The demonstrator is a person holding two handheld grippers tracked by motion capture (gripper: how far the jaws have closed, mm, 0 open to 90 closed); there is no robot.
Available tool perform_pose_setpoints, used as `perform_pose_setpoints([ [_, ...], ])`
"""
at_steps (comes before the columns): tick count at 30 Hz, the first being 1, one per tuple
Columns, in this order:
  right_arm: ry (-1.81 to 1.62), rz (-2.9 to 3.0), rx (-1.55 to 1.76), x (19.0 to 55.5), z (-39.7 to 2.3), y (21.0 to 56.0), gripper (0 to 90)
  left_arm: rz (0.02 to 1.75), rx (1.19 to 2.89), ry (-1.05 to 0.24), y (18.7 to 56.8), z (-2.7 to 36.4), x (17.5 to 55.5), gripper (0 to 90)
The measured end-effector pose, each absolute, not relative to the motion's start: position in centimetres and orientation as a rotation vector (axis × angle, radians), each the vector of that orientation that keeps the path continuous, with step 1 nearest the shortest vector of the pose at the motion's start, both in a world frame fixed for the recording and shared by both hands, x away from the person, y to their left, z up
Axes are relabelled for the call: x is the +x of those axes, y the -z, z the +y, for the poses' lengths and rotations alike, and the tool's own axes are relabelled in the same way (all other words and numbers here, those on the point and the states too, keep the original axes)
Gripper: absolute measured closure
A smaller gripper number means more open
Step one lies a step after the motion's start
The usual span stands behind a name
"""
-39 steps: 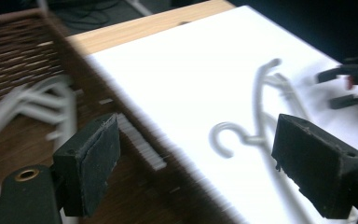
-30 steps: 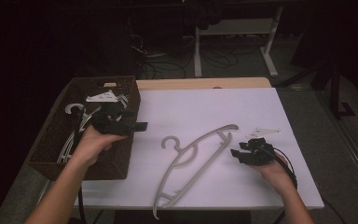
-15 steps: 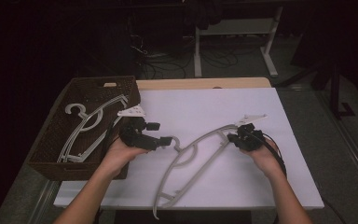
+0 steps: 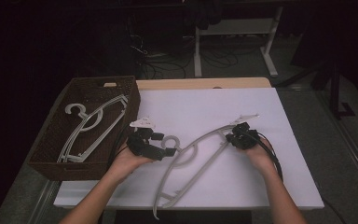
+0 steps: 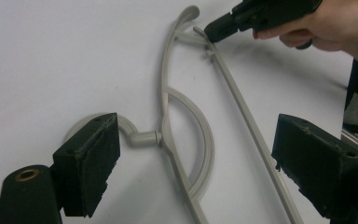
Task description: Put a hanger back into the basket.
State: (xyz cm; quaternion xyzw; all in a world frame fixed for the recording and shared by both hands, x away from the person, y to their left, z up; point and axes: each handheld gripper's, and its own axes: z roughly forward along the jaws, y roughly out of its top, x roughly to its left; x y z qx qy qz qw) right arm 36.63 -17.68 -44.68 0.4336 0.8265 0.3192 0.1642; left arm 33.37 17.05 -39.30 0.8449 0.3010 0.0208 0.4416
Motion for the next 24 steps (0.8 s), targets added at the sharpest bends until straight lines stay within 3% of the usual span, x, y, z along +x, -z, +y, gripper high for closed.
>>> perform_pose_setpoints([
  [14,-0.821,2.383,1.231,36.6,-17.4,45.7,89.3,0.74,2.283,0.037,44.0,15.1,33.2,17.7],
  [24,-0.816,2.383,1.222,36.6,-17.3,45.7,89.3,0.677,2.358,0.09,44.7,14.2,32.4,38.0],
])
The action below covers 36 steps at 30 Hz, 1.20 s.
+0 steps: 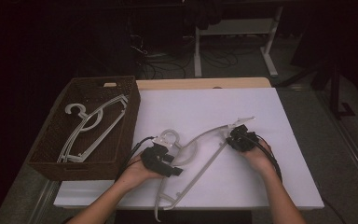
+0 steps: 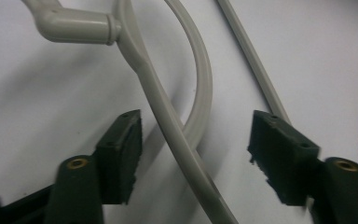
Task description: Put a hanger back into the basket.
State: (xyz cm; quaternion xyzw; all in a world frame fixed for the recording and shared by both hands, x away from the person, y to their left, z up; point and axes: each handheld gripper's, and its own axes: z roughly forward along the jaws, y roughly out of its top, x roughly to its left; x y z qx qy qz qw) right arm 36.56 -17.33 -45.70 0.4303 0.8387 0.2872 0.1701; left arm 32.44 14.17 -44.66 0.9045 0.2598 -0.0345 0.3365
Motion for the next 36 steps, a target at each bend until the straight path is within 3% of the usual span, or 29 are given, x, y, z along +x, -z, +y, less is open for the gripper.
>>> perform_pose_setpoints([
  [4,-0.817,2.384,1.224,36.6,-17.4,45.7,89.3,0.669,2.383,0.073,44.8,13.9,32.2,45.2],
  [11,-0.816,2.381,1.218,36.5,-17.3,45.7,89.3,0.699,2.389,0.021,44.8,13.8,32.3,68.3],
  [20,-0.834,2.377,1.204,36.5,-17.4,45.7,88.4,0.788,2.356,0.04,44.5,13.8,32.7,71.5],
  [32,-0.995,2.402,1.141,33.3,-17.9,43.3,67.5,0.88,2.232,-0.018,43.3,15.1,34.6,78.7],
  [36,-0.995,2.401,1.147,32.1,-18.6,43.5,52.2,0.892,2.198,-0.049,42.5,15.4,35.0,81.0],
])
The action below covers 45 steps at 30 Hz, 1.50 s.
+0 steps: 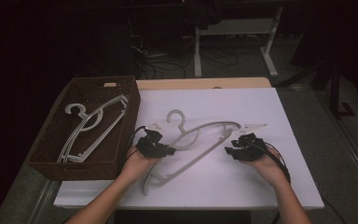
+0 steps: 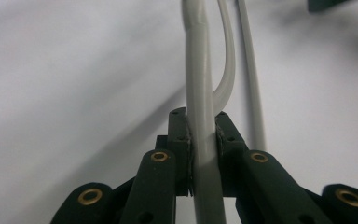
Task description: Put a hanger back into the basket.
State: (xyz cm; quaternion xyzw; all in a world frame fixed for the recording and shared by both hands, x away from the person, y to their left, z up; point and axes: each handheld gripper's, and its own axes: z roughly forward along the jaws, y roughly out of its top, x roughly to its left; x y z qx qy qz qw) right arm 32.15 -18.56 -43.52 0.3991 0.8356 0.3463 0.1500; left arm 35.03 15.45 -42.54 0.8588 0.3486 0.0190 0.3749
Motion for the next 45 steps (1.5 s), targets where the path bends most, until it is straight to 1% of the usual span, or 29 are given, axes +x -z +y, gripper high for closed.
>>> perform_pose_setpoints([
  [4,-0.997,2.381,1.166,31.0,-19.3,44.2,35.2,0.884,2.178,-0.052,41.5,15.7,35.2,81.3],
  [7,-1.007,2.368,1.177,30.4,-20.0,44.6,26.2,0.872,2.161,-0.06,40.5,15.8,35.3,81.3],
  [10,-1.038,2.378,1.178,30.0,-20.4,45.0,13.8,0.855,2.152,-0.075,38.9,15.9,35.4,81.3],
  [12,-1.044,2.385,1.155,29.6,-20.6,45.2,11.5,0.84,2.143,-0.094,37.7,16.0,35.3,81.3],
  [14,-1.056,2.384,1.149,29.3,-20.8,45.4,3.3,0.832,2.136,-0.102,36.5,16.1,35.4,81.3],
  [16,-1.075,2.39,1.148,29.3,-20.9,45.4,1.6,0.817,2.132,-0.119,35.2,16.4,35.5,81.3],
  [21,-1.097,2.379,1.151,29.2,-21.1,45.3,1.4,0.802,2.135,-0.153,32.6,17.7,35.9,81.4],
  [25,-1.098,2.377,1.16,29.3,-21.2,45.3,1.4,0.798,2.12,-0.184,30.5,19.6,36.4,81.4],
  [32,-1.106,2.371,1.167,29.4,-21.3,45.3,1.4,0.809,2.106,-0.275,27.3,23.5,36.6,81.5],
  [35,-1.106,2.372,1.165,29.5,-21.3,45.2,1.4,0.816,2.108,-0.321,26.3,25.3,36.6,81.4],
  [39,-1.117,2.362,1.166,29.5,-21.3,45.1,1.4,0.841,2.096,-0.351,25.4,28.1,36.6,81.5],
  [45,-1.124,2.354,1.172,29.7,-21.2,45.0,1.4,0.887,2.09,-0.402,25.0,32.3,36.9,81.5],
])
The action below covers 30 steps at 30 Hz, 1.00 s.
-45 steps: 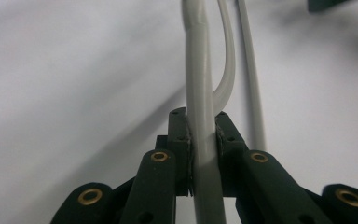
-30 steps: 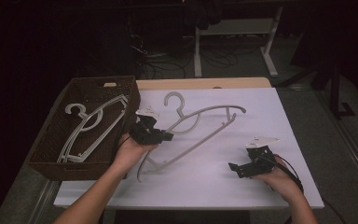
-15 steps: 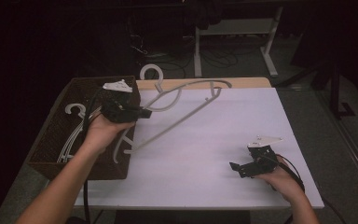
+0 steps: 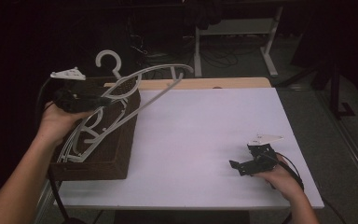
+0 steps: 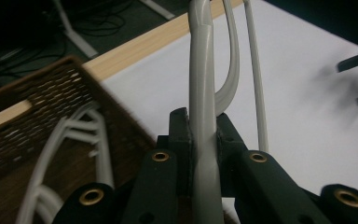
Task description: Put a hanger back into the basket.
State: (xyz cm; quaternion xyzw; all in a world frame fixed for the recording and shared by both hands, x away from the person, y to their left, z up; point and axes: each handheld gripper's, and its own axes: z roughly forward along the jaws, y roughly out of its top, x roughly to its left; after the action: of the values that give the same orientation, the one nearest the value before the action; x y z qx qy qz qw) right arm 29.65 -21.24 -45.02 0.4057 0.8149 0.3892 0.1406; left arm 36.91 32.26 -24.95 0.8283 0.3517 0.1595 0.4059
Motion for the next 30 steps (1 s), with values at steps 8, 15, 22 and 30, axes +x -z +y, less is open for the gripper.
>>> perform_pose_setpoints([
  [8,-1.105,2.361,1.185,29.6,-21.5,45.4,1.4,0.985,2.055,-0.448,26.0,37.6,37.9,81.5],
  [15,-1.101,2.361,1.196,29.7,-21.6,45.4,1.4,1.093,2.036,-0.48,27.2,42.0,38.4,81.6],
  [22,-1.094,2.367,1.199,29.7,-21.5,45.5,1.4,1.161,2.045,-0.504,28.5,44.9,38.5,81.5],
  [30,-1.082,2.37,1.202,29.8,-21.5,45.7,1.4,1.218,2.061,-0.52,29.4,46.4,38.6,81.6],
])
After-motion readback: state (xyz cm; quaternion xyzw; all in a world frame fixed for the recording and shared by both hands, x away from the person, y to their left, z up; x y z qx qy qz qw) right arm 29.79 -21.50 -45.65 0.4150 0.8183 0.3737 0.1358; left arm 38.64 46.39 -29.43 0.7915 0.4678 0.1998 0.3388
